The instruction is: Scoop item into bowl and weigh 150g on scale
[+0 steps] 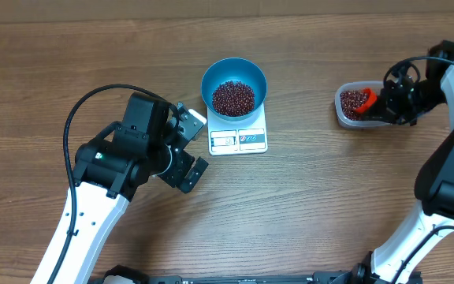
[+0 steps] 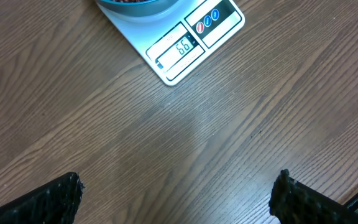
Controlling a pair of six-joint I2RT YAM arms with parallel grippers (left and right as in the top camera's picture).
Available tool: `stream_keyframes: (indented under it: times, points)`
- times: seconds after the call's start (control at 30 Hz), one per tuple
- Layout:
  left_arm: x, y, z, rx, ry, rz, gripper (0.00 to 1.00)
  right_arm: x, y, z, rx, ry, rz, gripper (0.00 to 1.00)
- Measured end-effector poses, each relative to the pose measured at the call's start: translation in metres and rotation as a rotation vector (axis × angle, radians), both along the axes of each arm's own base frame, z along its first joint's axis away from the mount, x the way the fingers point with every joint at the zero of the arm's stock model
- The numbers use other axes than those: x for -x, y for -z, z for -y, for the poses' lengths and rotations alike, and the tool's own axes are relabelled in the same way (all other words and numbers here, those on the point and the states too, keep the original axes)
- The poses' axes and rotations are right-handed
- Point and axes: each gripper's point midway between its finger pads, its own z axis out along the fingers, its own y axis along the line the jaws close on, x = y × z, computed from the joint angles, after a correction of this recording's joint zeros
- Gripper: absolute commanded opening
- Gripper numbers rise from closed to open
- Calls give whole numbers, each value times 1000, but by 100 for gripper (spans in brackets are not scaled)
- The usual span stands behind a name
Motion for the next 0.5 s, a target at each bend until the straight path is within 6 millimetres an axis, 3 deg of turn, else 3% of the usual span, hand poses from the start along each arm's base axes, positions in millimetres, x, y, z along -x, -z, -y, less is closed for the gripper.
stream_keyframes:
  times: [0.5]
  points:
    - [0, 0, 0, 0, 0, 0, 100, 22, -16, 19, -151, 46, 2, 4]
